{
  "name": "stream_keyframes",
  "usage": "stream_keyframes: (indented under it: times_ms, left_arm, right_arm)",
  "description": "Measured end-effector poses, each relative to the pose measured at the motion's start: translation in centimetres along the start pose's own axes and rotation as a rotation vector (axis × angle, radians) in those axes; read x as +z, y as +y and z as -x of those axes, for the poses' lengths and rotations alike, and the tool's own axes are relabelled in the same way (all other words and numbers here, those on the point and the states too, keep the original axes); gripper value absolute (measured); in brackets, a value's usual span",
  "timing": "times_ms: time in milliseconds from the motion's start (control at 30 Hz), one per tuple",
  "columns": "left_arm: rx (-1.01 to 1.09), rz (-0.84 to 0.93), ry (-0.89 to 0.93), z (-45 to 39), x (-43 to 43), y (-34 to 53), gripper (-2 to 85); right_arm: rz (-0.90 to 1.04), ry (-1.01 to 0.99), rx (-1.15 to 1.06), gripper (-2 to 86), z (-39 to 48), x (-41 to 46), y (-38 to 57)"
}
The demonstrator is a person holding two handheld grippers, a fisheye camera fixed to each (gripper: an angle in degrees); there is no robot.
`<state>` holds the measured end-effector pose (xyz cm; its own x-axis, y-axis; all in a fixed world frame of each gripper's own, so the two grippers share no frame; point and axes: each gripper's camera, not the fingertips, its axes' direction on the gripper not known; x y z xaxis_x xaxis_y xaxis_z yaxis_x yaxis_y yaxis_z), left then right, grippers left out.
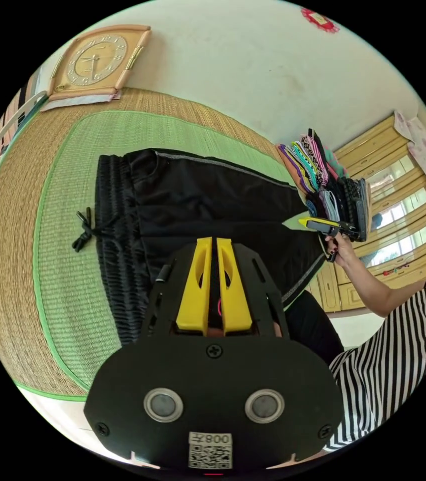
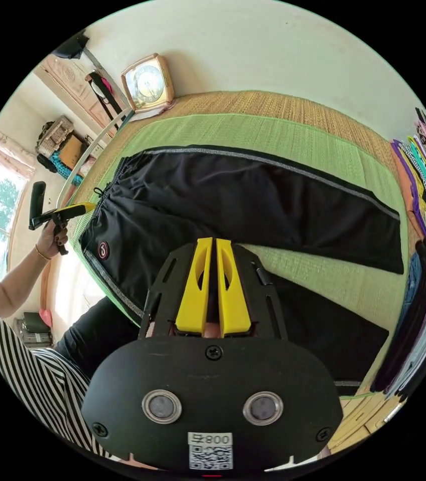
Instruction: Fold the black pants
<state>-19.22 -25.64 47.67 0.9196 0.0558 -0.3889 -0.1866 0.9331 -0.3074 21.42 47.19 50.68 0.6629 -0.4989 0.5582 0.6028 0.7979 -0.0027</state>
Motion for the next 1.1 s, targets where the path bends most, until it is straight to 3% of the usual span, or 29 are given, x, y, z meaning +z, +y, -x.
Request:
stream_keyframes:
  times_ms: [200,333,400,500,667,867,1100]
  left_arm:
    - [-0.026,0.007,-0.044,1.9,2.8,-5.9,2.8]
    - [-0.036,0.122,-0.084,2.2,6.8,-8.5,2.3]
    - [-0.055,0.153,-0.119,2.1,8.2,-9.1,1.8]
    - [-0.024,0.061,-0.064,0.7,8.2,-10.0,1.7]
    - [0.189,0.031,0.064,-5.9,12.0,-14.0,4.2]
    - [0.427,0.128,0.266,-16.9,22.9,-20.9,7.5]
    - [0.603,0.242,0.321,-30.1,35.6,-26.9,8.4]
  right_arm:
    - [0.103,-0.005,-0.078,4.6,1.0,4.7,-5.8]
    - [0.170,0.000,-0.066,3.0,1.0,7.9,-6.2]
    - [0.139,-0.012,-0.052,2.4,0.6,7.5,-5.8]
    - [0.056,-0.045,0.006,2.6,-1.1,5.5,-4.3]
    - [-0.141,0.099,0.276,5.2,-10.2,-1.2,2.0]
    - [-0.209,0.273,0.602,8.0,-21.2,-6.4,10.0]
    - [-0.140,0.384,0.645,8.4,-25.7,-5.7,12.9]
